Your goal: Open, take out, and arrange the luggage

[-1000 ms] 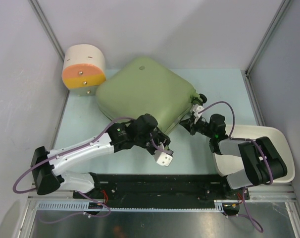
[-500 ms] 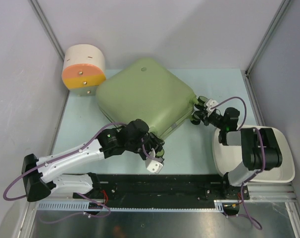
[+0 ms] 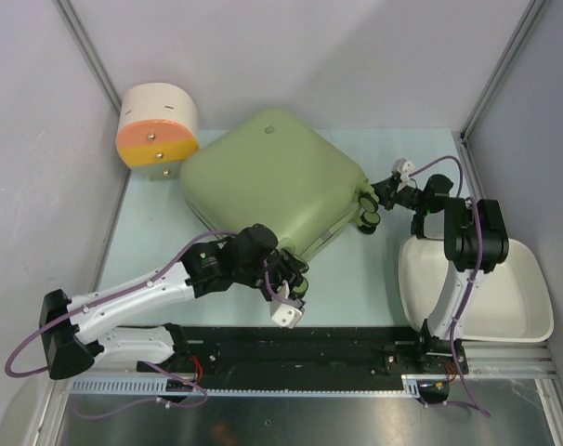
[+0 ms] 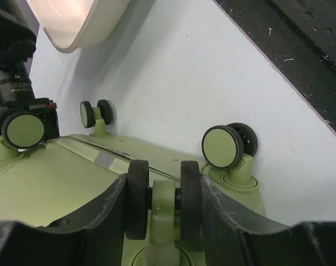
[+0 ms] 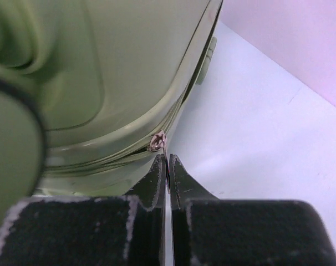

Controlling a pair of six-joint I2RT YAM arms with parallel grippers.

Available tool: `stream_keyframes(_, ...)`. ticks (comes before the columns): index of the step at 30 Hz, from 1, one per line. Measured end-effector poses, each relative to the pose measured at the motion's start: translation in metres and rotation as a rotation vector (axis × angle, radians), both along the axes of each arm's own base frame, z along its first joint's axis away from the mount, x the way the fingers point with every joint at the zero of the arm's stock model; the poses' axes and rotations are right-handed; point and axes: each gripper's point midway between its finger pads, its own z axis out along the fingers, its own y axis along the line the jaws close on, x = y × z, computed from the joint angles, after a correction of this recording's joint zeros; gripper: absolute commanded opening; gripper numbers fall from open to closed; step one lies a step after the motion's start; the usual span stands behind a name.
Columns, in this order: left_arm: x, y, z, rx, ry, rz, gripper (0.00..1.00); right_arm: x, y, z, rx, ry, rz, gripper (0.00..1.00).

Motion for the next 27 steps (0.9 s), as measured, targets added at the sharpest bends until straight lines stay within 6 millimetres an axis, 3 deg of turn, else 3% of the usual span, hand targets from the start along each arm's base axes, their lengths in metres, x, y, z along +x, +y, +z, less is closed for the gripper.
stream_keyframes(11,-0.003,-0.001,-0.002,-0.002,-0.007,-0.038,0.00,0.050,0.039,0.002,0.061,0.003,0.101,0.00)
stream_keyframes(13,-0.003,-0.001,-0.002,-0.001,-0.010,-0.043,0.02,0.052,0.045,0.002,0.077,0.029,0.086,0.14)
stream_keyframes(14,-0.003,-0.001,-0.002,-0.001,-0.010,-0.043,0.12,0.053,0.047,0.001,0.087,0.050,0.078,0.23)
stream_keyframes(15,-0.003,-0.001,-0.002,-0.001,-0.009,-0.043,0.37,0.056,0.047,0.000,0.097,0.075,0.064,0.40)
stream_keyframes(17,-0.002,-0.001,-0.002,0.009,0.004,-0.031,0.57,0.063,0.047,0.001,0.115,0.131,0.017,0.52)
stream_keyframes(18,-0.001,-0.001,-0.001,0.018,0.017,-0.019,0.79,0.067,0.045,0.002,0.121,0.156,-0.010,0.56)
stream_keyframes(19,0.000,-0.001,-0.001,0.028,0.037,0.001,0.92,0.070,0.041,0.005,0.122,0.191,-0.040,0.59)
stream_keyframes(21,0.002,0.005,-0.004,0.077,0.112,0.065,0.96,0.072,0.031,0.018,0.120,0.238,-0.092,0.66)
stream_keyframes(24,0.011,0.021,-0.009,0.138,0.254,0.210,0.98,0.071,0.011,0.052,0.106,0.256,-0.165,0.71)
stream_keyframes(27,0.024,0.020,0.024,0.067,0.322,0.324,1.00,0.071,-0.017,0.091,0.089,0.245,-0.254,0.79)
